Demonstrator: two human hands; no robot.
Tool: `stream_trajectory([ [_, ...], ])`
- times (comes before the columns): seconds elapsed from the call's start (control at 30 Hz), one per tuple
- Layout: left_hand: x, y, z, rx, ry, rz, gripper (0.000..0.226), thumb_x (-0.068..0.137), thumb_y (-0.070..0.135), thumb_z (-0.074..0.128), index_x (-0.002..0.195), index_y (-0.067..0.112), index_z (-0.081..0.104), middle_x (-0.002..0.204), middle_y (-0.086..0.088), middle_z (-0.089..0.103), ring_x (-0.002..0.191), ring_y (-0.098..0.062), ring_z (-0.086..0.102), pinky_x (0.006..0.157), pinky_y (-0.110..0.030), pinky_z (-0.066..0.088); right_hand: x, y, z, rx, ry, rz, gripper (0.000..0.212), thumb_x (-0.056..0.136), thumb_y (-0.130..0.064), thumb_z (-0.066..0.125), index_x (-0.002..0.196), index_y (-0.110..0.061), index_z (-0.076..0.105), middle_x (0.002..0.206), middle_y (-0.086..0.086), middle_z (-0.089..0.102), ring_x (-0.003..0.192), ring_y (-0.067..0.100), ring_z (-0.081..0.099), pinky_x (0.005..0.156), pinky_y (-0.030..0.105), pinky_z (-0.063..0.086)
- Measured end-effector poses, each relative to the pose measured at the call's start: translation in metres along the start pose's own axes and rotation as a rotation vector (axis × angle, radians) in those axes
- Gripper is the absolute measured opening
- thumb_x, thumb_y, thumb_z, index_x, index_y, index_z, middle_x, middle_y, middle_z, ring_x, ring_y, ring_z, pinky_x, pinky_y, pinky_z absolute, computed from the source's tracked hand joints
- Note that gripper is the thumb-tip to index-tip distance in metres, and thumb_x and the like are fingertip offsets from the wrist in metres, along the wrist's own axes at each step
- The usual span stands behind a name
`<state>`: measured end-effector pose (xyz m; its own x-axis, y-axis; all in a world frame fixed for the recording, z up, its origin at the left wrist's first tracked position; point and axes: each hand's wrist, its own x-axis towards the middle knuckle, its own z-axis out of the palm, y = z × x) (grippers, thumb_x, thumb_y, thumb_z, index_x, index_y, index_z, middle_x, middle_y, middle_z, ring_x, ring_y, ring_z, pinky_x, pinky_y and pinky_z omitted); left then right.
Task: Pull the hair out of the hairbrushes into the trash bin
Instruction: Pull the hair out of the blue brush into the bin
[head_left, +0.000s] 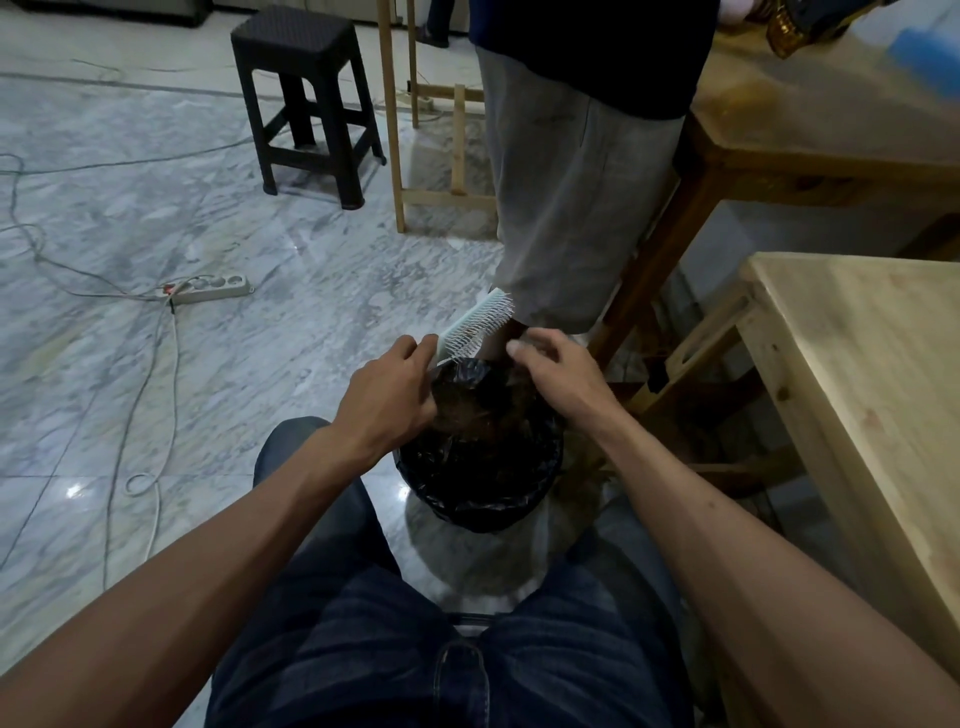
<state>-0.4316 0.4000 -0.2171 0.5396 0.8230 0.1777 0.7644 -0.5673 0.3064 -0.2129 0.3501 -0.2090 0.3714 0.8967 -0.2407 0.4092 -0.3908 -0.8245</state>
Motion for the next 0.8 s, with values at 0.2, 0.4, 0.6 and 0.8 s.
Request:
stream_trajectory([
  [0.2, -0.003, 0.011, 0.005, -0.001, 0.0, 0.056, 0.049, 0.088, 0.014, 0.059, 0.136, 0.009, 0.049, 0.099, -0.015, 0.054, 0.058, -0.037, 0.05, 0.046, -0.035, 0.036, -0.001, -0.019, 0.014, 0.224, -0.076, 0.048, 0.053, 0.083, -0.062, 0.076, 0.086, -0.01, 0.081, 0.076, -0.001, 0.079, 0.066, 0.006, 0.071, 0.07, 0.024, 0.055],
  [0.4, -0.008, 0.014, 0.009, 0.02, 0.036, 0.066, 0.053, 0.085, 0.008, 0.064, 0.137, 0.008, 0.052, 0.099, -0.016, 0.056, 0.054, -0.035, 0.051, 0.046, -0.031, 0.03, 0.002, -0.016, 0.019, 0.393, -0.019, 0.062, 0.019, 0.092, -0.015, 0.078, 0.073, -0.01, 0.077, 0.067, 0.003, 0.073, 0.06, 0.012, 0.062, 0.066, 0.025, 0.055],
  [0.6, -0.002, 0.001, 0.011, -0.096, 0.075, -0.058, 0.036, 0.094, 0.015, 0.054, 0.13, 0.009, 0.052, 0.089, -0.011, 0.051, 0.061, -0.033, 0.049, 0.052, -0.032, 0.032, 0.001, -0.002, 0.003, 0.272, 0.039, 0.094, 0.027, 0.094, -0.019, 0.073, 0.067, -0.016, 0.077, 0.069, 0.0, 0.075, 0.069, 0.015, 0.065, 0.077, 0.033, 0.056],
  [0.8, -0.001, 0.004, 0.008, -0.153, 0.067, 0.022, 0.042, 0.093, 0.016, 0.058, 0.134, 0.011, 0.054, 0.097, -0.012, 0.058, 0.069, -0.036, 0.057, 0.055, -0.038, 0.044, 0.002, 0.005, 0.005, 0.136, -0.071, 0.123, 0.038, 0.092, 0.001, 0.062, 0.126, -0.014, 0.07, 0.129, 0.004, 0.071, 0.106, 0.016, 0.067, 0.086, 0.03, 0.058],
])
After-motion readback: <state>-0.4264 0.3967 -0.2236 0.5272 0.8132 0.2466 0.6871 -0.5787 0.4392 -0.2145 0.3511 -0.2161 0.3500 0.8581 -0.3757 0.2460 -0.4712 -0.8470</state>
